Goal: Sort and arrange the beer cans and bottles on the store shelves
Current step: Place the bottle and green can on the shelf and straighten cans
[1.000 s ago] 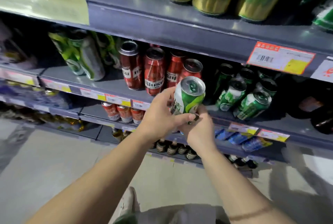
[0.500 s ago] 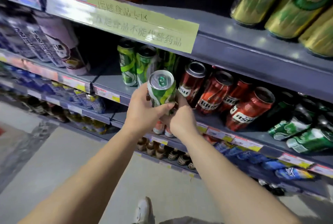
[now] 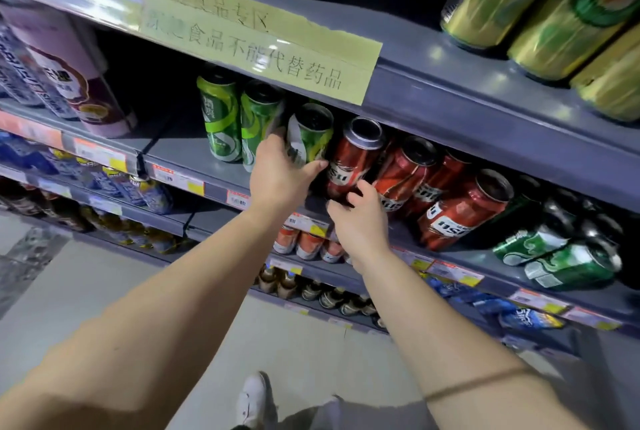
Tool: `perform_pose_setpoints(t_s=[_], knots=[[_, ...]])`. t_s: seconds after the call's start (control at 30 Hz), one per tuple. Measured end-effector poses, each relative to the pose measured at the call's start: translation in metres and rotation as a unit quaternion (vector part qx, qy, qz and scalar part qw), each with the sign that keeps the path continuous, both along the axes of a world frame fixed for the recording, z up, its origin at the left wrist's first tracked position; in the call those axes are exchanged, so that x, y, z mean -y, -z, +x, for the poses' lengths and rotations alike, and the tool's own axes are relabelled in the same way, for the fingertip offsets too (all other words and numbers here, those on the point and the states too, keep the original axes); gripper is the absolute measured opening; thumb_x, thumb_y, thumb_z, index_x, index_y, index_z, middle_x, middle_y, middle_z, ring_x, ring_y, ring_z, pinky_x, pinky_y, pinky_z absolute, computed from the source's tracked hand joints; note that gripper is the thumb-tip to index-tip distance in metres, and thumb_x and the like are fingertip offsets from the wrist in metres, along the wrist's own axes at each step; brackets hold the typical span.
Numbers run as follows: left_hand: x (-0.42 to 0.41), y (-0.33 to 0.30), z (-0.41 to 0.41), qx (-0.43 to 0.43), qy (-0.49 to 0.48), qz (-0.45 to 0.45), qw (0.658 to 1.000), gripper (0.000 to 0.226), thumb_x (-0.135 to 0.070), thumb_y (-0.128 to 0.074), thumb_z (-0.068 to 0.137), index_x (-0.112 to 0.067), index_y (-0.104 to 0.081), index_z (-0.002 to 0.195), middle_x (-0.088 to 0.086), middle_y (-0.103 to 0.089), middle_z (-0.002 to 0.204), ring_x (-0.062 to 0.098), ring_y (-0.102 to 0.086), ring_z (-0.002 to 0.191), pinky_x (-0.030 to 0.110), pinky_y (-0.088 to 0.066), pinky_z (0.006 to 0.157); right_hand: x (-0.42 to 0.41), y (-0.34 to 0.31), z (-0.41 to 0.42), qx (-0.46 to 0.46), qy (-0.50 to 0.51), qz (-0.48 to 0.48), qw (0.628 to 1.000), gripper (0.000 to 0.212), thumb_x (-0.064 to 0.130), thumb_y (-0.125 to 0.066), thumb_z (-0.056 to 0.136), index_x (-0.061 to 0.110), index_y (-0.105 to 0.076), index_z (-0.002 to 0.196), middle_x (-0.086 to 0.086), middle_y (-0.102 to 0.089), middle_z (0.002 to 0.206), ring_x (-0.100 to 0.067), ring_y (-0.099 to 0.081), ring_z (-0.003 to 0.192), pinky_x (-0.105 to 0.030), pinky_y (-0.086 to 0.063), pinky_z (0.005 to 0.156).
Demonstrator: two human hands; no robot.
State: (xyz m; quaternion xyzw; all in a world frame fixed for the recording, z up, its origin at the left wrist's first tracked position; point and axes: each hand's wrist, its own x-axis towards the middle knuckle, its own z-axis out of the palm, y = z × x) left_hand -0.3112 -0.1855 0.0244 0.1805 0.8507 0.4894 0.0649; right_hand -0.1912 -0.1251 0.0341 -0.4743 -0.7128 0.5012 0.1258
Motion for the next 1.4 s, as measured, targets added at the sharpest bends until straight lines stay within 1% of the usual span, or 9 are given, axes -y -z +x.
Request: perform_pose_setpoints(t_s=[0.17, 0.4, 0.57, 0.67, 0.8, 1.0, 1.23, 1.33, 1.4], knots=[[0.002, 0.021, 0.01, 0.007, -0.063, 0.047, 0.997, 0.056, -0.031, -0.086, 0.068, -0.017, -0.043, 0.1, 0.005, -0.052, 0.097, 0.023, -0.052, 0.083, 0.032, -0.043, 0.07, -0.011, 0.006, -0.008, 0.012, 0.016, -0.036, 0.999, 0.077, 0.026, -0.062, 0.088, 0.018, -0.02, 0.152, -0.002, -0.044, 0.147, -0.021, -0.045, 0.129, -0.041, -0.039, 0.105], [0.004, 0.046, -0.002, 0.008, -0.047, -0.024, 0.999, 0.035, -0.036, -0.077, 0.081, -0.015, -0.049, 0.078, -0.012, -0.047, 0.065, 0.018, -0.047, 0.065, 0.025, -0.025, 0.056, -0.022, 0.013, -0.01, 0.036, -0.023, -0.045, 0.998, 0.074, 0.023, -0.061, 0.089, 0.014, -0.021, 0.151, -0.004, -0.04, 0.149, -0.023, -0.043, 0.13, -0.041, -0.039, 0.105], [0.004, 0.056, -0.004, 0.015, -0.047, -0.032, 0.998, 0.03, -0.04, -0.072, 0.083, -0.017, -0.056, 0.075, -0.011, -0.05, 0.061, 0.018, -0.053, 0.066, 0.026, -0.033, 0.06, -0.027, 0.018, 0.01, 0.031, -0.05, -0.052, 0.997, 0.073, 0.022, -0.06, 0.091, 0.023, -0.019, 0.152, 0.003, -0.036, 0.152, -0.018, -0.042, 0.131, -0.036, -0.04, 0.102], [0.002, 0.056, 0.015, 0.008, -0.025, 0.014, 1.0, 0.026, -0.042, -0.072, 0.08, -0.022, -0.056, 0.078, -0.014, -0.055, 0.067, 0.002, -0.053, 0.063, 0.02, -0.037, 0.056, -0.032, 0.02, 0.023, 0.029, -0.062, -0.038, 0.997, 0.071, 0.022, -0.059, 0.092, 0.027, -0.021, 0.151, 0.004, -0.035, 0.153, -0.013, -0.041, 0.131, -0.024, -0.043, 0.091], [-0.008, 0.051, 0.039, -0.022, 0.008, 0.058, 0.998, 0.028, -0.041, -0.073, 0.079, -0.024, -0.055, 0.091, -0.009, -0.059, 0.085, 0.009, -0.057, 0.078, 0.022, -0.045, 0.069, -0.04, 0.02, 0.037, 0.019, -0.079, -0.037, 0.996, 0.063, 0.021, -0.057, 0.094, 0.027, -0.029, 0.149, 0.004, -0.04, 0.149, -0.005, -0.045, 0.109, -0.01, -0.039, 0.057], [-0.035, 0.042, 0.052, 0.036, 0.014, 0.078, 0.996, 0.06, -0.044, -0.08, 0.07, -0.028, -0.047, 0.118, -0.019, -0.059, 0.105, -0.01, -0.056, 0.091, 0.01, -0.043, 0.078, -0.059, 0.028, 0.067, 0.004, -0.107, -0.027, 0.994, 0.058, 0.021, -0.059, 0.093, 0.031, -0.037, 0.145, 0.003, -0.044, 0.147, -0.013, -0.044, 0.129, -0.02, -0.039, 0.086], [-0.063, 0.045, 0.061, 0.03, -0.031, -0.02, 0.999, 0.048, -0.039, -0.081, 0.073, -0.023, -0.047, 0.104, -0.01, -0.058, 0.095, 0.012, -0.055, 0.086, 0.026, -0.038, 0.073, -0.078, 0.035, 0.099, -0.005, -0.193, -0.015, 0.981, 0.062, 0.024, -0.059, 0.092, 0.045, -0.032, 0.144, 0.01, -0.041, 0.147, 0.001, -0.059, 0.092, -0.009, -0.045, 0.058], [-0.063, 0.05, 0.074, 0.018, 0.033, -0.008, 0.999, 0.049, -0.034, -0.08, 0.076, -0.019, -0.05, 0.112, -0.008, -0.062, 0.1, 0.012, -0.058, 0.089, 0.026, -0.04, 0.075, -0.082, 0.04, 0.104, -0.007, -0.194, 0.016, 0.981, 0.06, 0.024, -0.061, 0.092, 0.036, -0.036, 0.145, 0.009, -0.043, 0.146, -0.009, -0.046, 0.125, -0.018, -0.037, 0.089], [-0.062, 0.053, 0.082, 0.009, 0.083, 0.013, 0.996, 0.049, -0.026, -0.076, 0.079, -0.018, -0.051, 0.12, -0.005, -0.065, 0.107, 0.013, -0.06, 0.095, 0.026, -0.043, 0.078, -0.079, 0.044, 0.105, -0.009, -0.172, 0.037, 0.984, 0.055, 0.025, -0.061, 0.091, 0.033, -0.042, 0.142, 0.011, -0.048, 0.141, -0.01, -0.046, 0.125, -0.024, -0.035, 0.092]])
